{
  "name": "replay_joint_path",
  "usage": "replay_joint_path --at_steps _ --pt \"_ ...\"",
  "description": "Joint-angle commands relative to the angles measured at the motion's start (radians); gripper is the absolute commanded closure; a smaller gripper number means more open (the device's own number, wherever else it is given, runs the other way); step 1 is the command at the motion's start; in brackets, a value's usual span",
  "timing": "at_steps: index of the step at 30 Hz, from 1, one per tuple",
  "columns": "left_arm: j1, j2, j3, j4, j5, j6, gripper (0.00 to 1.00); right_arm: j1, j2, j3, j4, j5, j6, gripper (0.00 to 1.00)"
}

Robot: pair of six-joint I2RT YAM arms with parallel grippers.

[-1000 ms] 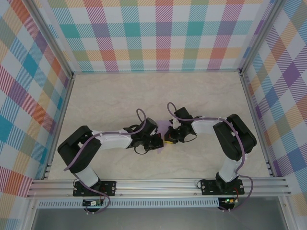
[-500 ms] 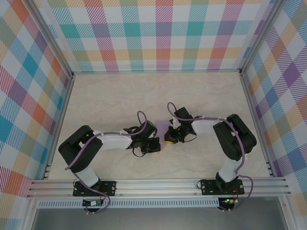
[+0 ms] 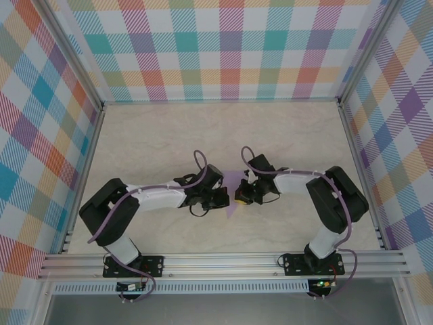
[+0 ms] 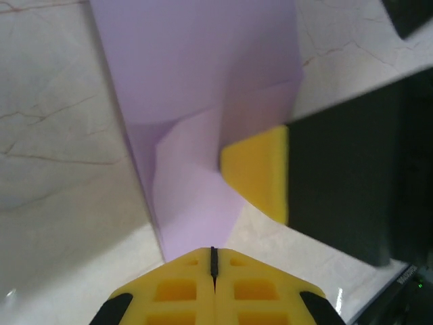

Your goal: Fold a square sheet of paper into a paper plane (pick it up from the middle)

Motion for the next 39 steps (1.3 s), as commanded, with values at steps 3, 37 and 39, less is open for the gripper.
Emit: replay_joint_path --at_steps 3,37,39 --pt "-0.021 0.047 -0.01 0.076 0.037 -0.044 1.0 0.015 -0.059 -0.052 0.013 0.041 0.076 1.0" --pt "-0.048 -0.129 -0.208 0.279 0.015 -0.182 1.0 0.072 -0.158 -0.047 0.122 0.017 0.076 1.0" --pt "-0.056 -0.13 -0.208 0.302 0.018 -0.188 1.0 0.053 -0.188 -0.062 0.103 0.017 0.051 1.0"
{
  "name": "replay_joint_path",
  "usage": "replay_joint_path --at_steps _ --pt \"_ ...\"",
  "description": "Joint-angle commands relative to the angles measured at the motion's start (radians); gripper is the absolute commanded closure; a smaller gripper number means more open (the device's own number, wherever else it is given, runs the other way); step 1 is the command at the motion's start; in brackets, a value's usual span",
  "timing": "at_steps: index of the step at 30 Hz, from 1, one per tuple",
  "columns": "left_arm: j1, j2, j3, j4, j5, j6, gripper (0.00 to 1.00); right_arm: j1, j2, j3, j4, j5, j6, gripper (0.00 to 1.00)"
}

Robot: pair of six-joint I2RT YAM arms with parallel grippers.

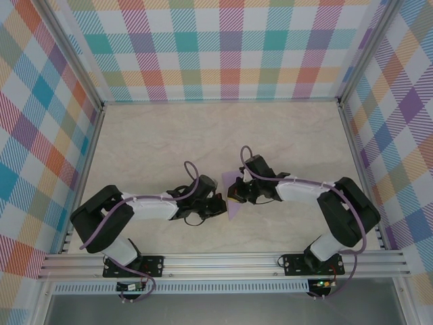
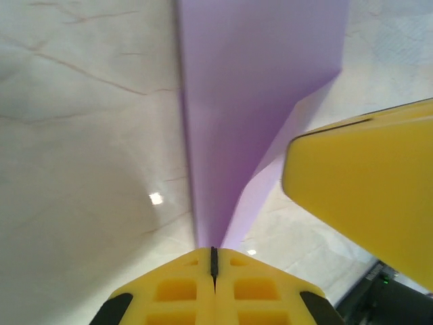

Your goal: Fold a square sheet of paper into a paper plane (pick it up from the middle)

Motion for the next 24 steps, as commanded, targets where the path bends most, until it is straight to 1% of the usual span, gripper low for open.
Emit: replay_joint_path --at_steps 1,4,8,13,24 --pt "-0.028 -0.03 -0.004 0.077 0.017 -0.022 1.0 -0.031 -0.06 -0.032 -0.037 0.004 -0.08 1.0" --pt "-0.043 -0.032 -0.003 0.103 0.012 -0.035 1.0 -0.059 -0.087 -0.045 -0.069 -0.003 -0.129 1.0" --pt "-0.06 -0.03 0.004 0.097 -0.015 -0.041 1.0 -0.083 -0.096 -0.054 -0.098 -0.014 -0.18 1.0" --pt "-0.071 0.026 0.039 0.106 0.014 -0.039 1.0 -0.091 -0.062 -0.058 -0.097 -0.038 -0.203 1.0" --pt "-0.077 0.109 0.105 -0.023 -0.024 -0.017 1.0 -0.091 0.027 -0.051 -0.072 -0.083 -0.214 1.0"
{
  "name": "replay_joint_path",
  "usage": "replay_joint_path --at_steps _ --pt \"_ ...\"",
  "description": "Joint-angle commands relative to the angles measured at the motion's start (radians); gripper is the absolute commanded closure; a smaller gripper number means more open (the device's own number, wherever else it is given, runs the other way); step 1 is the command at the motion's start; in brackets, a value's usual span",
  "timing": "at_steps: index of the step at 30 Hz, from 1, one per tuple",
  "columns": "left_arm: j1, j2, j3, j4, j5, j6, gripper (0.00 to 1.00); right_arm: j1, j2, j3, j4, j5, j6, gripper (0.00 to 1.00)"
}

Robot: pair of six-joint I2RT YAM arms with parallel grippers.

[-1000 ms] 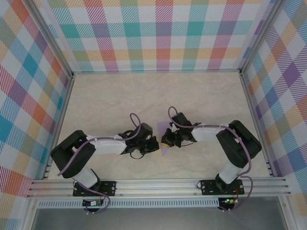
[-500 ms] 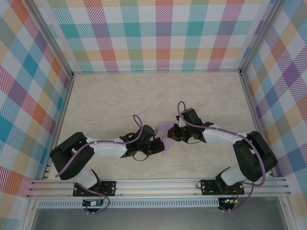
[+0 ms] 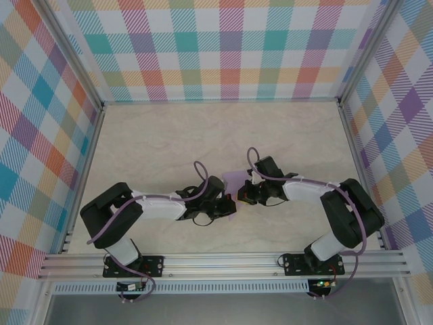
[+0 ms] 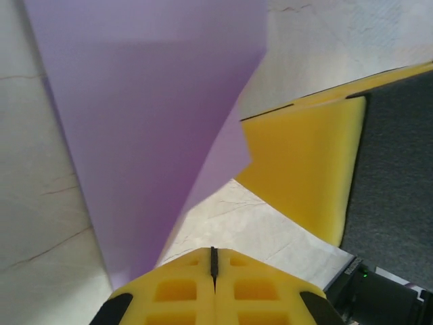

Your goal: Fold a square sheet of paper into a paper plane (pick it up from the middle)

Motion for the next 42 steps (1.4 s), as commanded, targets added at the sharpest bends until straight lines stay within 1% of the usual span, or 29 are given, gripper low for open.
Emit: replay_joint_path --at_steps 1,5,11,17,19,23,27,31,33,36,40,42 --pt "-0.013 0.036 0.04 -0.08 -0.018 0.012 1.0 -0.002 0.029 0.001 0.009 -0.044 -0.032 1.0" --pt "-0.013 0.069 0.075 -0.158 -0.025 0.029 1.0 -0.003 0.046 -0.003 0.017 -0.061 -0.06 1.0" --pt "-0.013 0.106 0.118 -0.289 -0.046 0.024 1.0 -0.003 0.047 -0.01 0.002 0.006 -0.142 0.99" --pt "-0.012 0.121 0.129 -0.381 -0.059 -0.002 1.0 -0.017 0.116 0.024 -0.004 0.031 -0.175 0.99" --pt "-0.013 0.116 0.126 -0.393 -0.062 -0.004 1.0 -0.037 0.123 0.022 0.002 0.034 -0.182 0.99" --pt "-0.012 0.113 0.12 -0.4 -0.059 -0.01 1.0 -0.115 0.115 0.018 -0.002 0.05 -0.192 0.99" --pt "-0.011 0.112 0.122 -0.402 -0.057 -0.003 1.0 -0.19 0.097 0.042 -0.052 0.08 -0.183 0.99" --pt "-0.01 0.104 0.15 -0.409 -0.064 0.028 1.0 -0.202 0.031 0.071 -0.133 0.109 -0.152 0.97" --pt "-0.01 0.092 0.174 -0.403 -0.064 0.054 1.0 -0.202 0.003 0.077 -0.165 0.101 -0.124 0.94" --pt "-0.008 0.074 0.22 -0.395 -0.076 0.096 1.0 -0.202 -0.034 0.052 -0.155 0.049 -0.074 0.84" --pt "-0.003 0.065 0.273 -0.42 -0.132 0.132 0.9 -0.201 -0.051 0.019 -0.126 -0.039 -0.027 0.7" --pt "0.002 0.072 0.284 -0.428 -0.157 0.131 0.88 -0.201 -0.05 0.008 -0.11 -0.072 -0.015 0.67"
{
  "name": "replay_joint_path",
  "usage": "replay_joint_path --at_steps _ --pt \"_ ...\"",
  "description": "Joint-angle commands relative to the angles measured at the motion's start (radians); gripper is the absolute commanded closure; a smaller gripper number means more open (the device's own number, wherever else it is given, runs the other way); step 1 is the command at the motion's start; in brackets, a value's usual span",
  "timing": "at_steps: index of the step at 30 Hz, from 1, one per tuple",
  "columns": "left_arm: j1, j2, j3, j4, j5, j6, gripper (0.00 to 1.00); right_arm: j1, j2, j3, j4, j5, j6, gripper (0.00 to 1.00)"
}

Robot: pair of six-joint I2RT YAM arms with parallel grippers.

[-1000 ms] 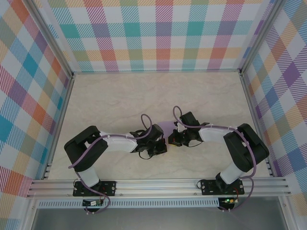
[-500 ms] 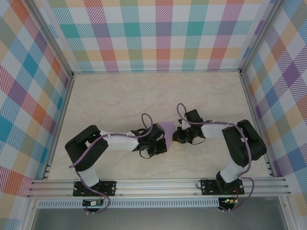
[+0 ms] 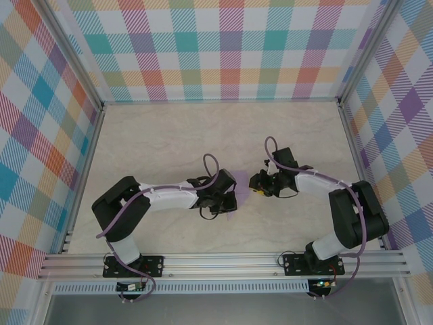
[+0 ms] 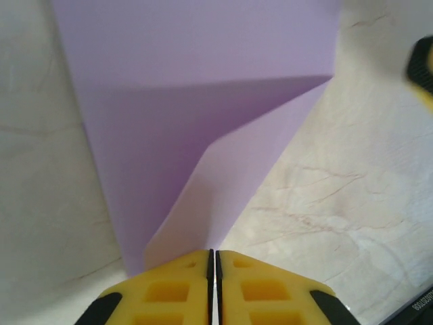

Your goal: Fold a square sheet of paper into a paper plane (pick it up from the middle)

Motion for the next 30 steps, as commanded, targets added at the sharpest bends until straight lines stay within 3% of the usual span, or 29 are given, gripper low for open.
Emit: replay_joint_path --at_steps 1,11,30 --pt "0.005 -0.015 0.036 -0.055 -0.075 0.036 0.87 0.004 -0.009 -0.033 0.008 -0.091 0.048 0.66" --pt "0.025 0.043 0.059 -0.147 -0.21 0.032 0.97 0.009 0.053 -0.017 0.026 -0.128 0.053 0.62" --pt "0.028 0.069 0.026 -0.159 -0.205 0.016 1.0 0.042 0.146 0.038 0.04 -0.143 0.043 0.66"
